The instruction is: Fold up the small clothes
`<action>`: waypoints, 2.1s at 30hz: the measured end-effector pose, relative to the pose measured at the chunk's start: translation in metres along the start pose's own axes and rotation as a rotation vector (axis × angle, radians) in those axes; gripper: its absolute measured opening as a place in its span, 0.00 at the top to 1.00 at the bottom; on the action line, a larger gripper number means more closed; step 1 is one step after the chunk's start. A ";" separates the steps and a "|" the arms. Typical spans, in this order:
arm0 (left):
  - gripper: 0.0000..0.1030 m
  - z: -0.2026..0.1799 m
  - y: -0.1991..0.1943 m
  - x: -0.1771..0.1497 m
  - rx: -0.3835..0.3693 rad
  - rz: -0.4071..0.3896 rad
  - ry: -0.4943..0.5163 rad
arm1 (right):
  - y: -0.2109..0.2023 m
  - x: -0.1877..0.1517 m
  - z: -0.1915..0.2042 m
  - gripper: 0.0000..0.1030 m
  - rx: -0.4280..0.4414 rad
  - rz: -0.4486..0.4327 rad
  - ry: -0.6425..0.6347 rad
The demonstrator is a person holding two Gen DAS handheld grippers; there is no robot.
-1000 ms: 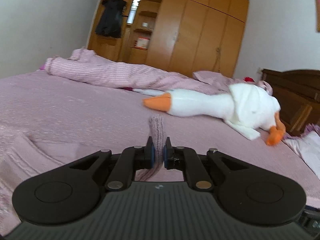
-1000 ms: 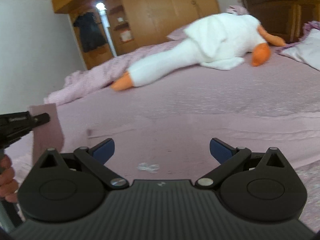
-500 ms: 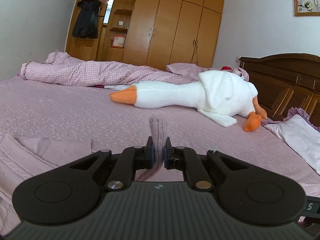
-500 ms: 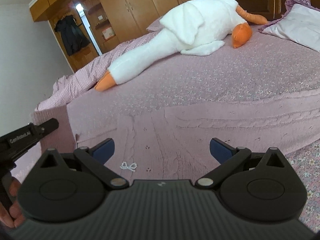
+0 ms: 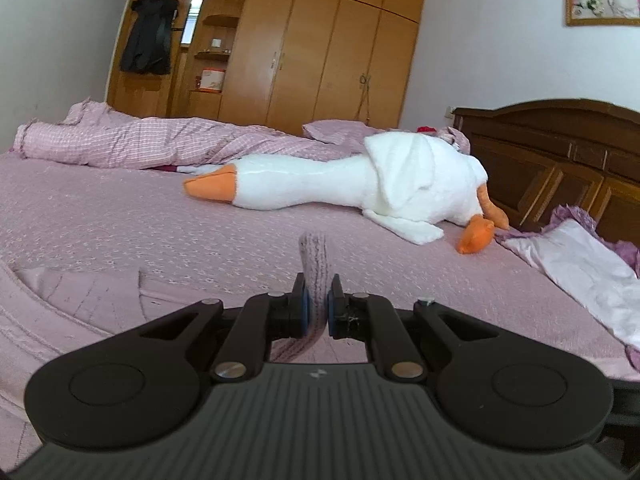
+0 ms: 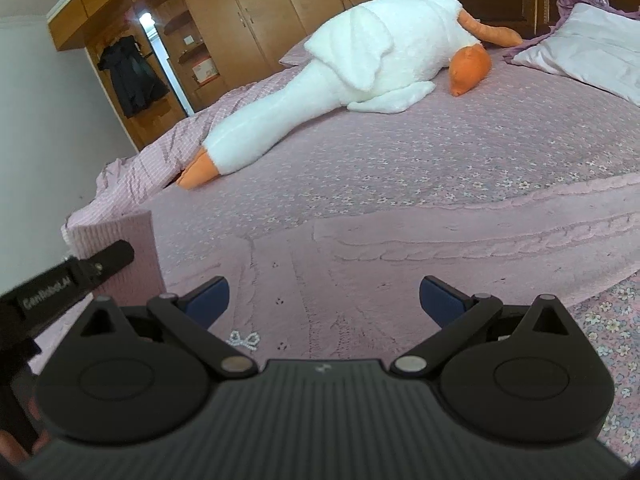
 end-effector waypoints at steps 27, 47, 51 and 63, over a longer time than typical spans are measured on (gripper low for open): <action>0.20 0.005 0.017 -0.033 -0.075 0.127 0.007 | 0.009 0.005 -0.022 0.00 0.006 0.046 0.111; 0.91 0.268 -0.083 -0.044 0.304 0.266 -0.127 | 0.032 -0.042 0.041 0.73 0.129 0.295 -0.162; 0.90 0.282 -0.084 -0.054 0.294 0.258 -0.161 | 0.024 -0.046 0.044 0.71 0.120 0.274 -0.182; 0.90 0.290 -0.067 0.005 0.284 0.194 -0.188 | 0.015 -0.044 0.053 0.71 0.127 0.186 -0.196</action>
Point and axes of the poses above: each gripper's, at about its wrist camera, not at the fingertips, and y roughly the way its jaws point, z to its left, x to its top, the point moved 2 cm from there along y, roughly the way its jaws point, and after that the axes turned 7 degrees about -x, right-handed, at the moved point
